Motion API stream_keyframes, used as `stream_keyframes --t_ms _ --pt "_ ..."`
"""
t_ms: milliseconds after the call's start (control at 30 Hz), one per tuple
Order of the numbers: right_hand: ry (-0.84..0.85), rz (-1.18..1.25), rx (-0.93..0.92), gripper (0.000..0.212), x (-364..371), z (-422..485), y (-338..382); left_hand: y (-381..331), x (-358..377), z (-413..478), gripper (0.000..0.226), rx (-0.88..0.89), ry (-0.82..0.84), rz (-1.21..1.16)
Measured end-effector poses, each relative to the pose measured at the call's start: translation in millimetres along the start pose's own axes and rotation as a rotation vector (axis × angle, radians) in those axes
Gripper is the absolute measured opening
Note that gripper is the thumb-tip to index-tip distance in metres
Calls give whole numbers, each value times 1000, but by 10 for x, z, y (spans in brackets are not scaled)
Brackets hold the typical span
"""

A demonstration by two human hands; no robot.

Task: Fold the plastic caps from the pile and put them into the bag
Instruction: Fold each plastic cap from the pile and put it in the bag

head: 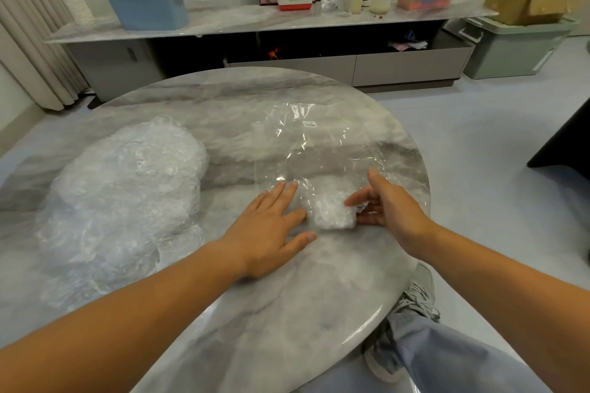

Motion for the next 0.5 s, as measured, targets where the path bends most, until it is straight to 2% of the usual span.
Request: stream_keyframes --t_ms 233,500 --pt "-10 -68 -22 65 -7 5 -12 47 -27 63 85 -42 -62 76" --pt "7 -102 21 70 -6 21 -1 -9 -78 89 92 -85 -72 -62"
Point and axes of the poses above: each hand's wrist, its own z-axis towards the middle knuckle, its own x-axis out of the palm, y = z × x, the point moved 6 cm from there along z, towards the middle knuckle, and after that the axes turned 10 degrees about x, right-handed, at the moved point
